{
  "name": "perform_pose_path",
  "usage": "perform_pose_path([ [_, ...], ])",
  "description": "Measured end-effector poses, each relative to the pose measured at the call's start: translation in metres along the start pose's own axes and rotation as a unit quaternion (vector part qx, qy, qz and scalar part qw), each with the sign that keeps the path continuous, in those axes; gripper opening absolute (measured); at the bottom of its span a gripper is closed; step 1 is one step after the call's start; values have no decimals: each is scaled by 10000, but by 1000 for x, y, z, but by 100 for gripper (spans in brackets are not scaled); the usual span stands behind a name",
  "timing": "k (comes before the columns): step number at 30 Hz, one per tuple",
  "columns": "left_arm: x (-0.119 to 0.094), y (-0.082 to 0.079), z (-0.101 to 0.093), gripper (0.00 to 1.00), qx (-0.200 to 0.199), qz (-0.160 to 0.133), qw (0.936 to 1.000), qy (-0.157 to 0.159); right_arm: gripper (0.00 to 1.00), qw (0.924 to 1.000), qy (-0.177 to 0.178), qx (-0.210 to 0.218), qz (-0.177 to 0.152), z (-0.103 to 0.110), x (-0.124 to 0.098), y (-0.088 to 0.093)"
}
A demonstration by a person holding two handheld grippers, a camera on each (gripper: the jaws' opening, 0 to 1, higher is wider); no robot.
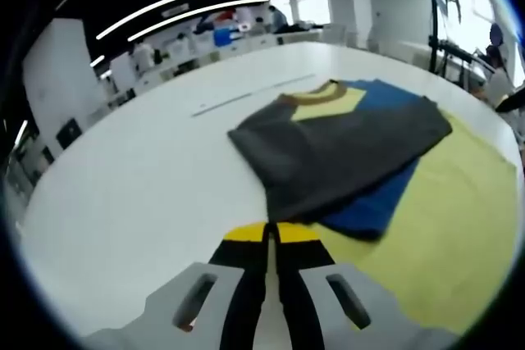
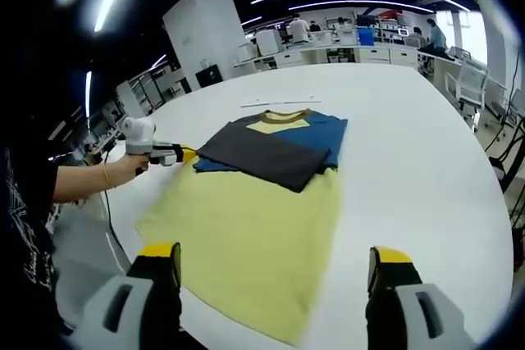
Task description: Fold the garment on the visible template until the final outline fits inside the template.
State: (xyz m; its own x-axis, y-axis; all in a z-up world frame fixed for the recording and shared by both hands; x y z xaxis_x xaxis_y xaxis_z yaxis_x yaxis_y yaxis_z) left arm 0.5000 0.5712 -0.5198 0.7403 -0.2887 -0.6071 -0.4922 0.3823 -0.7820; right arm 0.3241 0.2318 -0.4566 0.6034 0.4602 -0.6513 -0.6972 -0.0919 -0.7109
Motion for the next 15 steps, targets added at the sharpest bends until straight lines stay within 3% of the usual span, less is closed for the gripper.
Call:
perform_pose_path([
  [4, -2, 1, 2, 0, 229, 11, 9997, -30, 94, 10000, -6, 26, 46, 1, 1, 4],
  [8, -3, 2, 5, 0, 764, 6, 9971, 0, 94, 9999, 1, -5, 141, 5, 3, 12],
  [12, -4, 3, 7, 0, 650, 17, 9979, 2, 93, 9998, -47, 72, 185, 9, 6, 21],
  [15, -6, 3, 6, 1, 74, -47, 9999, 69, 93, 9997, -74, 103, 194, 11, 7, 23],
])
Point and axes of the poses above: the point that each gripper's makers call its tool centre point, and the gripper's own axes: x roughly forward along the fingers, z roughly to its left, y roughly out of its underside, the point moved 2 cm from there along -x, roughly backward along the fingers
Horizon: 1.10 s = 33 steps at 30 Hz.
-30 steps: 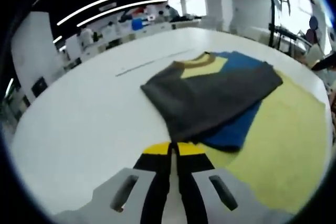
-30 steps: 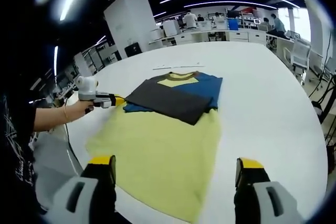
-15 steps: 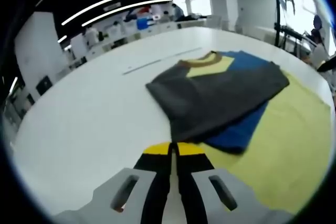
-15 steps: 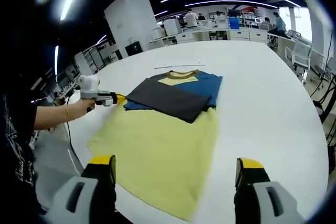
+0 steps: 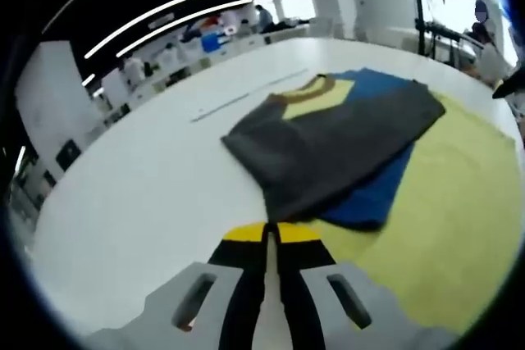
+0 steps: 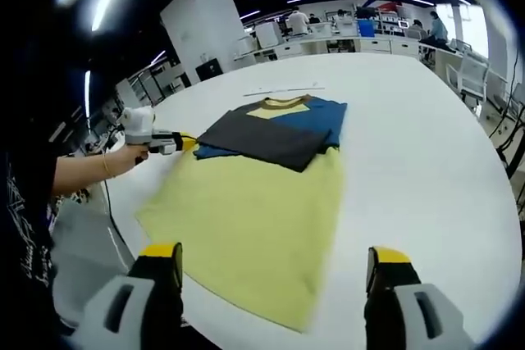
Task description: Fold the garment on the visible template until the final outline fits inside the template.
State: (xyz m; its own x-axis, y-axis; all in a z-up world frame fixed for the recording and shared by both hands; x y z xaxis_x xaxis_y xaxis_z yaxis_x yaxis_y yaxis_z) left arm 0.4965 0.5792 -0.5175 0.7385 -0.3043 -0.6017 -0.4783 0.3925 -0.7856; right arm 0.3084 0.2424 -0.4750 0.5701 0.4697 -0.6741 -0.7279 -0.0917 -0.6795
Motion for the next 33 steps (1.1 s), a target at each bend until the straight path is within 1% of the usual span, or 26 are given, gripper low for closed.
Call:
perform_pose_path([
  [1, -2, -2, 2, 3, -179, -63, 9998, -3, 93, 10000, -12, 0, 1, 1, 0, 0],
  [2, -3, -2, 4, 5, -237, -88, 9997, -31, 93, 10000, -21, -7, -4, 2, 0, 0],
  [3, -5, -2, 6, 7, -193, -73, 9998, -38, 93, 10000, -30, -13, -6, 3, 0, -1],
  [6, -13, -4, 9, 14, -291, -117, 9995, -35, 93, 10000, -56, -53, -9, 4, 1, -2],
  [10, -26, -3, 8, 21, -374, -137, 9992, 72, 93, 9999, -69, -101, -30, 5, 1, -6],
  [13, -39, -2, 4, 28, -510, -226, 9983, 155, 93, 9998, -100, -137, -54, 7, 2, -8],
  [14, -43, -1, 3, 30, -569, -274, 9978, 192, 93, 9998, -107, -148, -58, 7, 2, -9],
  [16, -49, -6, -1, 35, -721, -531, 9954, 344, 93, 9998, -130, -168, -64, 8, 3, -9],
  [17, -52, -3, 0, 38, -730, -486, 9956, 339, 93, 9997, -139, -178, -66, 9, 3, -10],
  [18, -55, -2, -1, 43, -753, -482, 9953, 369, 93, 9997, -150, -189, -72, 9, 3, -10],
  [21, -63, 0, -4, 52, -763, -508, 9950, 403, 93, 9996, -175, -197, -81, 11, 3, -10],
  [26, -78, 1, -15, 62, -574, -507, 9956, 536, 92, 9996, -185, -206, -36, 12, 3, -6],
  [28, -82, 2, -18, 65, -583, -505, 9954, 576, 91, 9997, -186, -174, 0, 12, 3, -3],
  [30, -87, 3, -24, 66, -613, -492, 9949, 633, 89, 9997, -124, -163, 106, 10, 3, 3],
  [33, -91, 8, -31, 69, -666, -417, 9942, 737, 89, 9997, -40, -170, 165, 7, 2, 8],
])
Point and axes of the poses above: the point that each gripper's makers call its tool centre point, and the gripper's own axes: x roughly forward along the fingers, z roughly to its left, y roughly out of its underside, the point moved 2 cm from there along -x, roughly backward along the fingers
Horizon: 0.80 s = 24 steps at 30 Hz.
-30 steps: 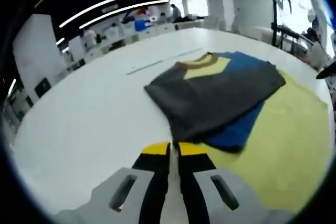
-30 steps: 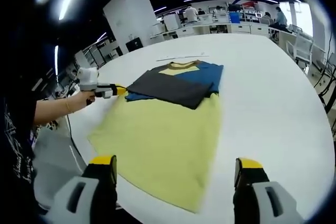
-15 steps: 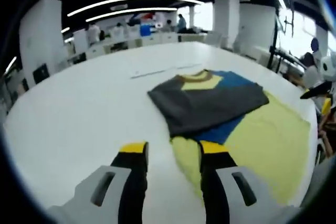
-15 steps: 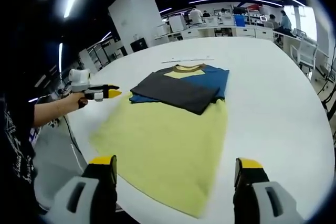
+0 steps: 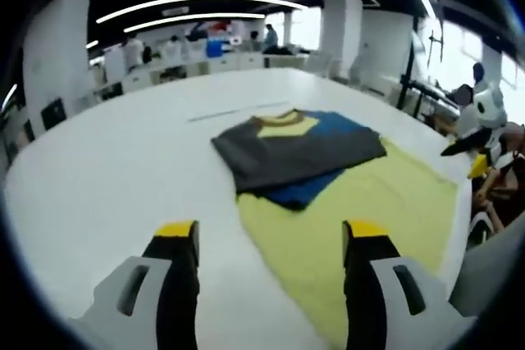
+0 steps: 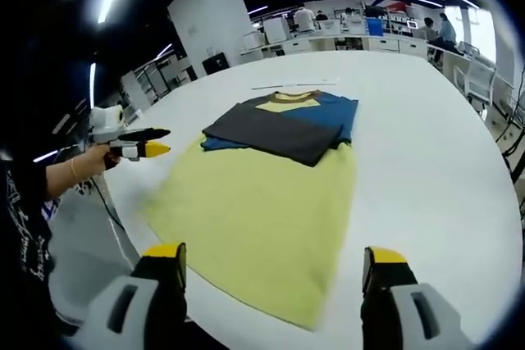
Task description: Fold the garment on the visible template until the final outline fits inside the template.
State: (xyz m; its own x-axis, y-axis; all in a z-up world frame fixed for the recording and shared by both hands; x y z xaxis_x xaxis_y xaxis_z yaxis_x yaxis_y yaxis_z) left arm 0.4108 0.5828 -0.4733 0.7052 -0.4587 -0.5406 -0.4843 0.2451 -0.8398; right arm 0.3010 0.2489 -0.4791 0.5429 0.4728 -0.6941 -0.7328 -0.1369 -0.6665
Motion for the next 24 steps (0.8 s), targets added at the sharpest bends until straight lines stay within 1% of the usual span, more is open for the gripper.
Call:
perform_pose_path([
  [3, -6, 10, -7, 72, 80, 218, 9997, 18, 87, 10000, 19, 62, 8, -1, -1, 4],
  [4, -8, 11, -8, 72, 65, 220, 9997, 22, 86, 10000, 31, 91, 23, -2, -1, 6],
  [5, -11, 14, -9, 72, -38, 237, 9997, -29, 84, 9999, 56, 95, 37, -3, -2, 7],
  [7, -13, 21, -15, 73, -59, 351, 9993, 104, 81, 9999, 87, 83, 112, -3, -2, 10],
  [10, -18, 31, -19, 73, -109, 564, 9982, 180, 82, 9998, 124, 31, 177, -3, -1, 16],
  [13, -24, 38, -22, 74, -183, 669, 9973, 219, 82, 9996, 147, 17, 244, -4, 0, 20],
  [14, -27, 42, -24, 73, -209, 766, 9966, 200, 82, 9995, 165, -2, 286, -4, 0, 23],
  [19, -39, 57, -34, 69, -268, 1030, 9941, 230, 80, 9990, 230, -21, 393, -4, 1, 31],
  [21, -43, 63, -39, 66, -296, 1085, 9931, 319, 79, 9988, 258, -21, 425, -4, 1, 33],
  [24, -47, 73, -40, 61, -319, 1202, 9918, 279, 75, 9981, 261, -75, 547, -3, 2, 40],
])
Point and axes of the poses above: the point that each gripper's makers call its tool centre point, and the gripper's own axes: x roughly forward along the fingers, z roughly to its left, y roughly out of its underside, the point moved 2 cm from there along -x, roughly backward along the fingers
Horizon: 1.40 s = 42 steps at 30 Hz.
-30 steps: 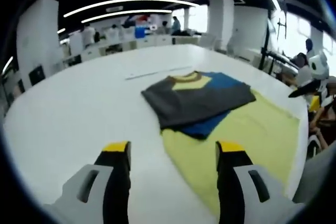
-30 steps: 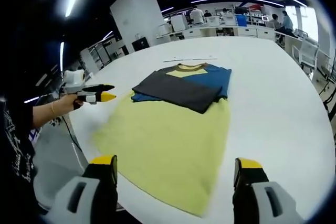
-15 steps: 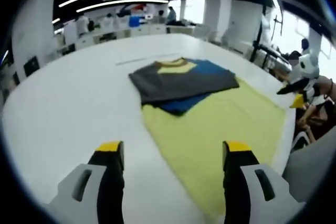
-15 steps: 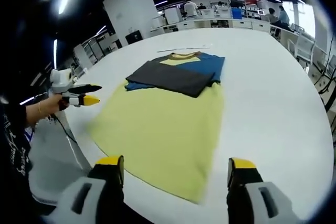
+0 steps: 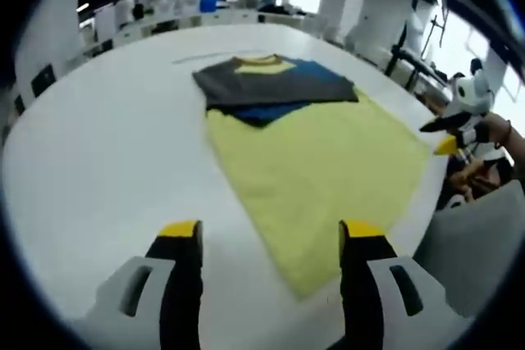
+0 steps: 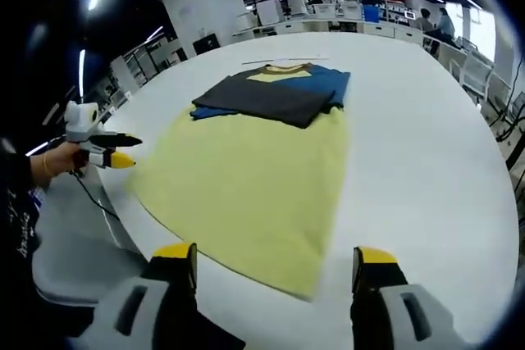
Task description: Fold the garment on the visible template until the final outline fits inside the template.
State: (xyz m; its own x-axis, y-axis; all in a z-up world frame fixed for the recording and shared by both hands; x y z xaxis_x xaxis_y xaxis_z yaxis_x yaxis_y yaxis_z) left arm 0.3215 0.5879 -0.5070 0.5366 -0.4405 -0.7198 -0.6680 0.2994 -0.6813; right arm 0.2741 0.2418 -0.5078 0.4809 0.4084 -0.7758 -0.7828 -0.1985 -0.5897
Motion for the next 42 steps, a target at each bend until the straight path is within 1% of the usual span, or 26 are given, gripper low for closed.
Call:
perform_pose_path([
  [1, -2, 4, 1, 59, -1, 25, 10000, -84, 74, 10000, 5, -17, 46, 0, 1, 2],
  [2, -2, 5, 0, 58, 8, 31, 10000, -74, 72, 10000, 4, -22, 52, 0, 1, 3],
  [6, -6, 11, -2, 53, -128, 88, 9999, -66, 57, 10000, -4, 2, 40, 1, 0, 5],
  [8, -8, 13, -3, 49, -190, 121, 9997, -103, 52, 9998, 84, -89, 154, 0, 0, 9],
  [9, -8, 15, -5, 48, -229, 131, 9996, -96, 50, 9994, 192, -193, 214, -2, 0, 11],
  [11, -9, 18, -7, 46, -274, 176, 9994, -117, 48, 9990, 273, -238, 258, -4, 0, 14],
  [13, -10, 22, -9, 44, -308, 248, 9991, -122, 46, 9990, 293, -205, 254, -5, 0, 15],
  [14, -10, 25, -11, 43, -399, 277, 9988, -80, 45, 9992, 286, -128, 239, -6, 0, 16],
  [16, -11, 29, -13, 40, -543, 351, 9979, -62, 40, 9994, 267, -26, 228, -5, -1, 17],
  [19, -12, 35, -15, 36, -621, 415, 9972, -62, 33, 9993, 310, 46, 227, -8, -1, 19],
  [21, -13, 35, -18, 34, -653, 402, 9971, -30, 31, 9990, 364, 122, 242, -10, -1, 21],
  [22, -13, 36, -19, 32, -719, 408, 9966, 1, 30, 9989, 396, 131, 191, -11, -2, 21],
  [24, -13, 37, -21, 26, -765, 425, 9962, 17, 27, 9988, 423, 200, 167, -12, -2, 21],
  [30, -14, 41, -23, 17, -744, 524, 9958, -36, 18, 9984, 489, 269, 116, -16, -2, 22],
  [32, -14, 42, -23, 14, -801, 551, 9952, -85, 16, 9982, 506, 303, 70, -17, -2, 22],
  [34, -13, 42, -22, 11, -751, 581, 9954, -126, 13, 9981, 512, 333, 45, -17, -2, 22],
  [38, -13, 43, -18, 5, -681, 666, 9949, -341, 7, 9976, 490, 483, 43, -19, -2, 22],
  [40, -12, 43, -17, 4, -737, 657, 9945, -358, 1, 9976, 466, 502, 57, -20, -2, 23],
  [42, -12, 43, -17, 3, -772, 662, 9941, -367, 0, 9974, 426, 577, 45, -19, -2, 24],
])
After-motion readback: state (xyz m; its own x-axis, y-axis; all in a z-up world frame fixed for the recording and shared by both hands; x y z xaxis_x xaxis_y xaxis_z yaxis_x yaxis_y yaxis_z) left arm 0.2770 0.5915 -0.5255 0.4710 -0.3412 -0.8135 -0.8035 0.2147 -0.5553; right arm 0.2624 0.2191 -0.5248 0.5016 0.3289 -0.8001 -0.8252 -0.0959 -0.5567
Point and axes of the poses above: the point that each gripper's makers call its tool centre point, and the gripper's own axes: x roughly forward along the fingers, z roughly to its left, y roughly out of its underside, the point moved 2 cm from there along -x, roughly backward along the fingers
